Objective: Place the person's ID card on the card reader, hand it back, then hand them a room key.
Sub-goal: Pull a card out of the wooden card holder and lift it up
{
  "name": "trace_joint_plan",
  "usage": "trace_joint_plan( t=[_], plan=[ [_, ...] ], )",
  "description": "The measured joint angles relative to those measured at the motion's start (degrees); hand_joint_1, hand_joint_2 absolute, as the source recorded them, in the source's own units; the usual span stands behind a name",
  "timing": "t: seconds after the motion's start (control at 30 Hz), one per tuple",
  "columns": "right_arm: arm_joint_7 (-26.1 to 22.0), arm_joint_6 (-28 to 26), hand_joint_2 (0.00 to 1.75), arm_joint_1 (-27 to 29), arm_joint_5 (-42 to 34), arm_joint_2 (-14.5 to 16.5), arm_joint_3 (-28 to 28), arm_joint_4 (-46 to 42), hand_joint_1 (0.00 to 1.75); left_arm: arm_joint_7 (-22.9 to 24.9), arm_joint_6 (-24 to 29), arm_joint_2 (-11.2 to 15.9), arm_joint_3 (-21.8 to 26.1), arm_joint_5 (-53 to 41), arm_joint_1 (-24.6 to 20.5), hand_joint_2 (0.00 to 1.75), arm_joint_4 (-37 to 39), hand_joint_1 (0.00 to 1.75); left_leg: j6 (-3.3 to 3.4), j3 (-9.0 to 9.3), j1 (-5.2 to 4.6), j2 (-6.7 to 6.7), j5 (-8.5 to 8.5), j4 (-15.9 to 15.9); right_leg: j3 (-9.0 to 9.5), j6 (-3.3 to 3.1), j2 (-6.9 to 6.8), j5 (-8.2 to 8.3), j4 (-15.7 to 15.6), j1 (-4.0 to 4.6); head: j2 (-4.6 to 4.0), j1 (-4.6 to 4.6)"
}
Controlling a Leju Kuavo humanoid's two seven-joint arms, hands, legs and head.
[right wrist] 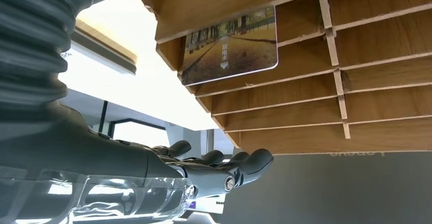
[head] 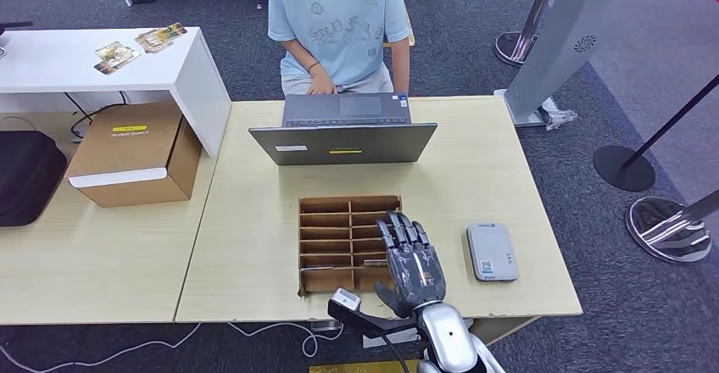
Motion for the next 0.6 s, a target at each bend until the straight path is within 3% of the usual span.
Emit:
trace_joint_plan(
  t=[0.13,0.6],
  plan=[
    [-0.02,-0.03,1.75,-0.02,-0.54,0.0,0.0,0.51,0.37,0.0,-0.01,0.01,0.0,0.03,0.0,0.0,0.01,0.0,0.0,0.0,0.0,0.0,0.0,0.0,0.0,0.0,0.0,0.0,0.0,0.0,0.0,0.0],
    [-0.19,-0.23,1.75,-0.53,-0.86,0.0,0.0,1.78,0.68,0.0,-0.01,0.02,-0.04,0.07,0.0,0.0,0.02,0.0,0.0,0.0,0.0,0.0,0.0,0.0,0.0,0.0,0.0,0.0,0.0,0.0,0.0,0.0]
  ],
)
